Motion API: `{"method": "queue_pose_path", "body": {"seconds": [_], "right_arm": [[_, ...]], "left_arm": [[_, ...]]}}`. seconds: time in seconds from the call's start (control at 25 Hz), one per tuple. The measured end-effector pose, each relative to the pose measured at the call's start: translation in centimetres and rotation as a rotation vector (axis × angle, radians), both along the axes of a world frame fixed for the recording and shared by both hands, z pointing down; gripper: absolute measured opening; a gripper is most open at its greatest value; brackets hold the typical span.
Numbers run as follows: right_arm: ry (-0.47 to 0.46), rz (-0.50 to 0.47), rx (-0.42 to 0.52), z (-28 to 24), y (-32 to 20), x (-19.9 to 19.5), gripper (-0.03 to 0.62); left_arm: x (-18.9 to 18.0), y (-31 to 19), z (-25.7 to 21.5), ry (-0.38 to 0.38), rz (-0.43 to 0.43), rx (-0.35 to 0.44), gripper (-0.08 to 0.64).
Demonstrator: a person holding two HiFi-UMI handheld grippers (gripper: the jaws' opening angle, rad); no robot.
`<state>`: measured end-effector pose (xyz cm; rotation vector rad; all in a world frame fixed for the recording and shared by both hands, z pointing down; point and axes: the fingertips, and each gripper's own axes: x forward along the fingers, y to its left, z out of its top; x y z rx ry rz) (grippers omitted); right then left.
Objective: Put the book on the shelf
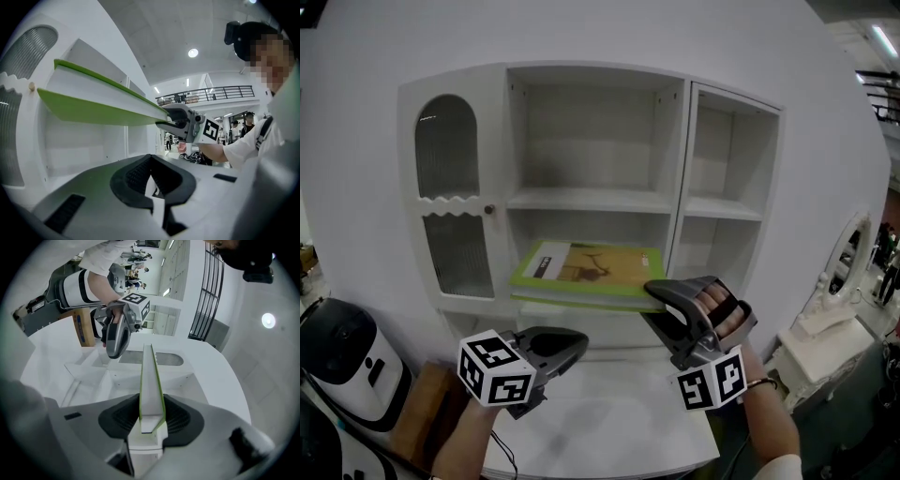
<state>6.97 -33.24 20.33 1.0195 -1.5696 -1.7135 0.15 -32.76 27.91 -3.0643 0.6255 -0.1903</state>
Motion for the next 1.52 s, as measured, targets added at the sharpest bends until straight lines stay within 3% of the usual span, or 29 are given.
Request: {"method": "queue_pose_path", "body": {"seconds": [0.6,1.52], "right_arm": [[-0.031,0.026,0.041,-7.8,-5.0,-0.4,0.152],[0.038,0.185,-0.057,-8.6,-18.1,-1.9,0.152]], "left_arm": [[-1.7,-3.8,-3.0,0.017,-0.006,-0.017,0.008],[-3.8,-7.5,-1.7,-0.017,-0.042,-0.025,0.008]]}}
